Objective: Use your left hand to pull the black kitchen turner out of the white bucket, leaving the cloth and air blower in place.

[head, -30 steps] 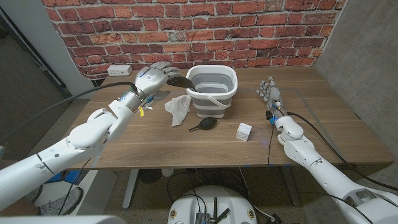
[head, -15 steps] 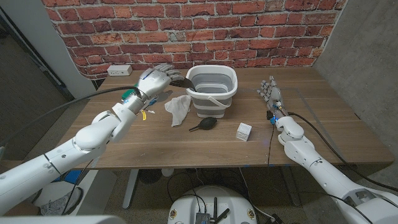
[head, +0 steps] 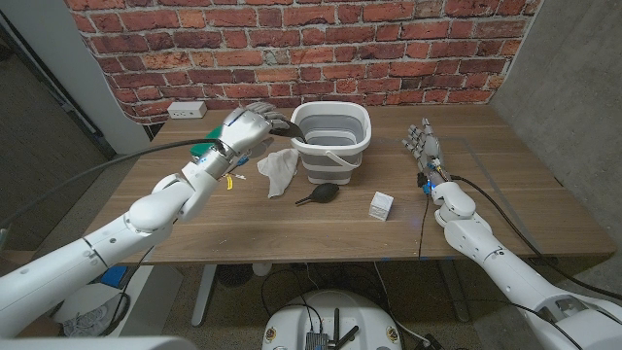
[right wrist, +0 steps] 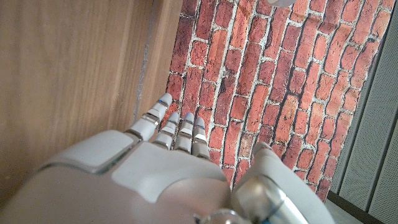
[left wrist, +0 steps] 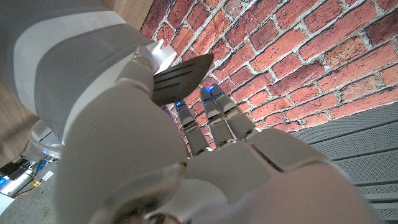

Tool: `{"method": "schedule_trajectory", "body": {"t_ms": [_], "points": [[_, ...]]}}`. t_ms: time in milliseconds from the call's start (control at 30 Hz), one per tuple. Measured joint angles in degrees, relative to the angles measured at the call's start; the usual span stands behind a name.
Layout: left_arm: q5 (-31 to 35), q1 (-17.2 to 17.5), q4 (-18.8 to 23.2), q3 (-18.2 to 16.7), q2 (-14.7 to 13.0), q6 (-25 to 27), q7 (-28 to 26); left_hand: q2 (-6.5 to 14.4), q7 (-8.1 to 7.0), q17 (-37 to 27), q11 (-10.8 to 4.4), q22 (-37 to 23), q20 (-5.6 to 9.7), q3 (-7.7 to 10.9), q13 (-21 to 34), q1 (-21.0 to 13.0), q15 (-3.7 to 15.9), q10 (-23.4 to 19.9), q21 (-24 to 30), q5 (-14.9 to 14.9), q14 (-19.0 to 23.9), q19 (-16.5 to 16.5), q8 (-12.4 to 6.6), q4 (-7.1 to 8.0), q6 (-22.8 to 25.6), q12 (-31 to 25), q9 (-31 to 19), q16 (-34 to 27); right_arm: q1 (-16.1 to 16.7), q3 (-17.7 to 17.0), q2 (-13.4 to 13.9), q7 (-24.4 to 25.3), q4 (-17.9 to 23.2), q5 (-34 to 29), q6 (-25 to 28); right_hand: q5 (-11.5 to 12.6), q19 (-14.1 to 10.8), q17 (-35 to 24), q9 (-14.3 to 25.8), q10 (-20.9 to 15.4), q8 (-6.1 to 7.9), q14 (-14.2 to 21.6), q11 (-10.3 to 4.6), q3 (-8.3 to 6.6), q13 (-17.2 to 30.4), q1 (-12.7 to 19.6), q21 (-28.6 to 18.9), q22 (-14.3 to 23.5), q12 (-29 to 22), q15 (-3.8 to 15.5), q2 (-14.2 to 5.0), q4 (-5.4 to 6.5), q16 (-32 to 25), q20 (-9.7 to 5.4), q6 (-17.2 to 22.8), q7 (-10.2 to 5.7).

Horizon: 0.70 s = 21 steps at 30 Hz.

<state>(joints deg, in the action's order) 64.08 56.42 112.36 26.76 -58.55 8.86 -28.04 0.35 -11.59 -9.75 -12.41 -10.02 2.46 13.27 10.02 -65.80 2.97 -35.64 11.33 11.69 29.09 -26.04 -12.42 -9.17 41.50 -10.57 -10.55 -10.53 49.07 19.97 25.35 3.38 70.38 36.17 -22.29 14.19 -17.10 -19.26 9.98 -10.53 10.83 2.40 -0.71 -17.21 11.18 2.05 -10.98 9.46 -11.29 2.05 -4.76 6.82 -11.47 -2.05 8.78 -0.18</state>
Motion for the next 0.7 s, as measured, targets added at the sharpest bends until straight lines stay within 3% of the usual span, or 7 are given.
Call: {"method": "schedule_trajectory", "body": {"t_ms": [300,700], "points": [[0.38,-1.48,-1.44,1.49,0.98,-0.33,-2.07,1.1,0.57,-0.03,0.19,-0.26,0.32,0.0,0.0,-1.1,0.0,-3.08,0.5,0.42,2.52,-0.77,0.0,0.0,3.1,0.0,0.0,0.0,0.33,-0.16,0.11,-0.02,0.28,0.16,-0.06,0.0,-0.62,0.14,0.0,-0.31,0.0,0.0,-0.31,0.0,0.0,0.0,0.0,0.0,0.0,0.0,0.0,0.0,0.0,0.0,0.21,-0.21],[0.62,-1.7,-1.67,2.28,1.39,0.65,-3.47,2.23,1.12,-0.27,0.37,-0.53,0.31,0.75,-0.01,-2.23,0.7,-10.11,1.44,0.86,10.36,-3.17,-0.74,-0.25,8.58,-0.24,0.01,-0.5,0.89,-0.29,0.37,-0.02,0.84,0.33,-0.07,0.0,-0.84,0.4,0.0,-0.51,0.0,0.0,-0.11,0.0,0.01,0.0,0.0,0.0,0.0,0.0,0.0,0.0,0.0,0.22,0.21,-0.21]]}}
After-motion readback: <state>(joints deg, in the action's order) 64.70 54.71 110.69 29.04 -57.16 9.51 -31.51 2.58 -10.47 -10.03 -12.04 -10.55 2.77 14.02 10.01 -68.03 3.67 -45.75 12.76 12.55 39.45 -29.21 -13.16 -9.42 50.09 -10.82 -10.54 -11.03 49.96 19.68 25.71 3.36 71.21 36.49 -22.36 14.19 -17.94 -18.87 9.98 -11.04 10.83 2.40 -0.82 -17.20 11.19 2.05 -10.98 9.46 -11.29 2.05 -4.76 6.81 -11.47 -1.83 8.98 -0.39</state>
